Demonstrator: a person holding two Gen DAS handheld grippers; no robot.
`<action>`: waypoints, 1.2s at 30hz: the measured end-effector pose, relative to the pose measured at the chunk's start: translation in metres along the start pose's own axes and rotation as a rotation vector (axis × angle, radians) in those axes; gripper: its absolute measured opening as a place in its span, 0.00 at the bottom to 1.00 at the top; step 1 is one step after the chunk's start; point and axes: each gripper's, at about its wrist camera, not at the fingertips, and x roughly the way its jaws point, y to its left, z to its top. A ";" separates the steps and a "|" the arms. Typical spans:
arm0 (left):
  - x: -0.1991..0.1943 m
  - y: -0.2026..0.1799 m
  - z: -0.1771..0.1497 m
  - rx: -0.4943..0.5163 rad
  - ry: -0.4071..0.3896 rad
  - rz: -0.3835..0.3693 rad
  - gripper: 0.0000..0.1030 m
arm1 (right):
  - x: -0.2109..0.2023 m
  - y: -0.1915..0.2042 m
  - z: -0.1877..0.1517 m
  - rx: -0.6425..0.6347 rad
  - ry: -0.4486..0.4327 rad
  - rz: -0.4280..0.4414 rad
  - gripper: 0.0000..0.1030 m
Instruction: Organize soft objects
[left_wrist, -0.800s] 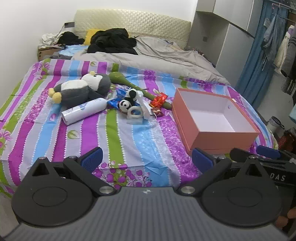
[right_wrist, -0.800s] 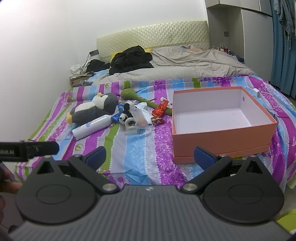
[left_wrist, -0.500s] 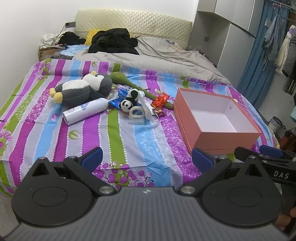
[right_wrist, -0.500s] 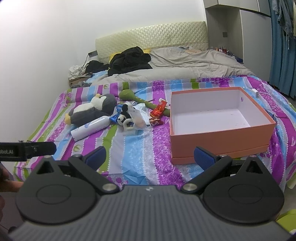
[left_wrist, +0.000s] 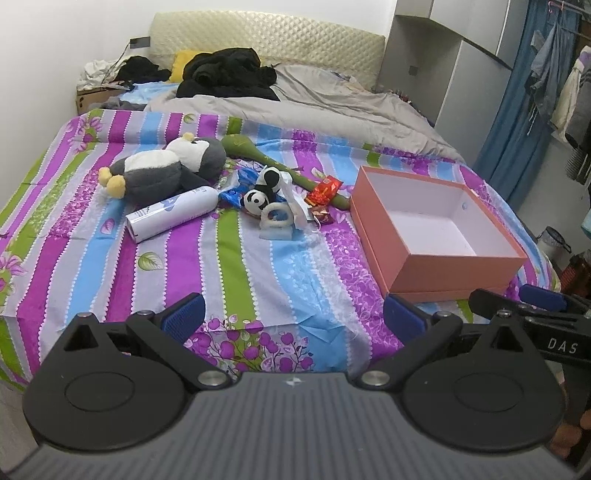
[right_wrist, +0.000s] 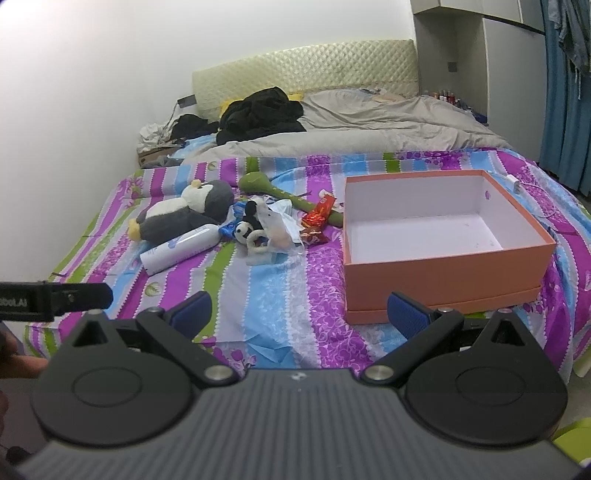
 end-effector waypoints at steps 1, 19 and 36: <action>0.001 -0.001 0.000 0.003 0.000 -0.001 1.00 | 0.001 -0.001 0.000 0.006 0.001 0.000 1.00; 0.021 -0.001 -0.003 0.019 -0.014 -0.008 1.00 | 0.014 -0.009 -0.009 0.007 0.001 -0.003 1.00; 0.069 0.006 -0.002 -0.025 0.020 -0.044 1.00 | 0.042 -0.020 -0.011 0.032 0.036 -0.010 1.00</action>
